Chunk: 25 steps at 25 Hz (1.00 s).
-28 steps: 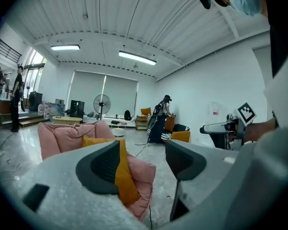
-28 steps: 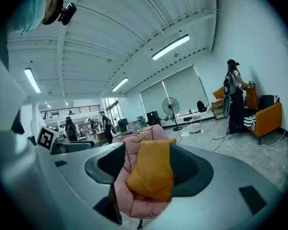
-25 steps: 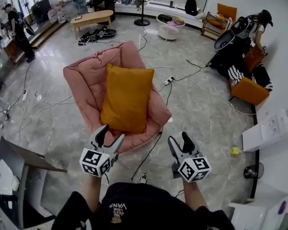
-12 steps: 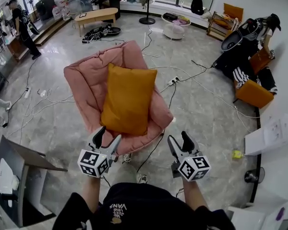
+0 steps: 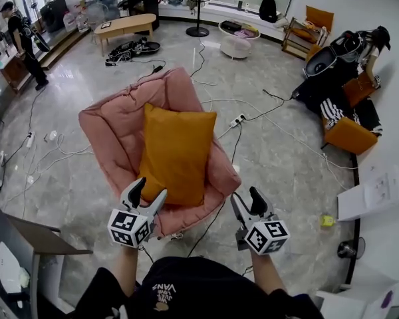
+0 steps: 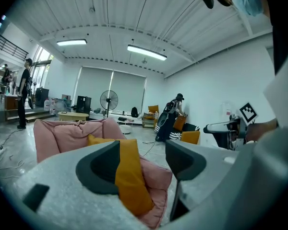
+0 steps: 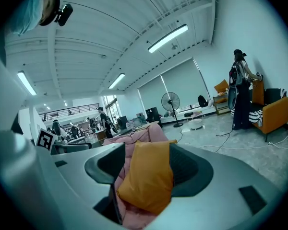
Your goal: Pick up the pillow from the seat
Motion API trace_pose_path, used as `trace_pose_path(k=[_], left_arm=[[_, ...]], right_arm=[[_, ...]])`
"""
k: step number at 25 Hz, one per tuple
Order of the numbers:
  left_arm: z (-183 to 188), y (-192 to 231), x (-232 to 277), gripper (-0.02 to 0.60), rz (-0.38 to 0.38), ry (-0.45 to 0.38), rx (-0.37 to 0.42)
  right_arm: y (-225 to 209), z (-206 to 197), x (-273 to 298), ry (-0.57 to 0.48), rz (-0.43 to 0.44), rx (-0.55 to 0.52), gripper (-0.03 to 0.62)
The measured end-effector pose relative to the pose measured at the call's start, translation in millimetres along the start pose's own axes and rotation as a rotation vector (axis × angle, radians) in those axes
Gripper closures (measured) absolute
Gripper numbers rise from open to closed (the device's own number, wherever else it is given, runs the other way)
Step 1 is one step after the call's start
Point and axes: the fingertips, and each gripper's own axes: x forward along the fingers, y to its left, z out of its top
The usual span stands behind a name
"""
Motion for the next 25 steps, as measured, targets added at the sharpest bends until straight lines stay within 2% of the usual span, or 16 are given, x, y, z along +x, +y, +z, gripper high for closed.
trace_pose_path(k=[13, 20, 25], left_arm=[[2, 113, 79, 0.288, -0.009, 0.071, -0.042], [-3, 169, 104, 0.288, -0.018, 0.099, -0.068], [-15, 199, 124, 0.288, 0.01, 0.128, -0.099]], right_arm=[[1, 6, 142, 0.062, -0.013, 0.006, 0.321], [9, 0, 195, 0.112, -0.041, -0.004, 0.321], [7, -6, 228, 0.152, -0.034, -0.016, 0.321]])
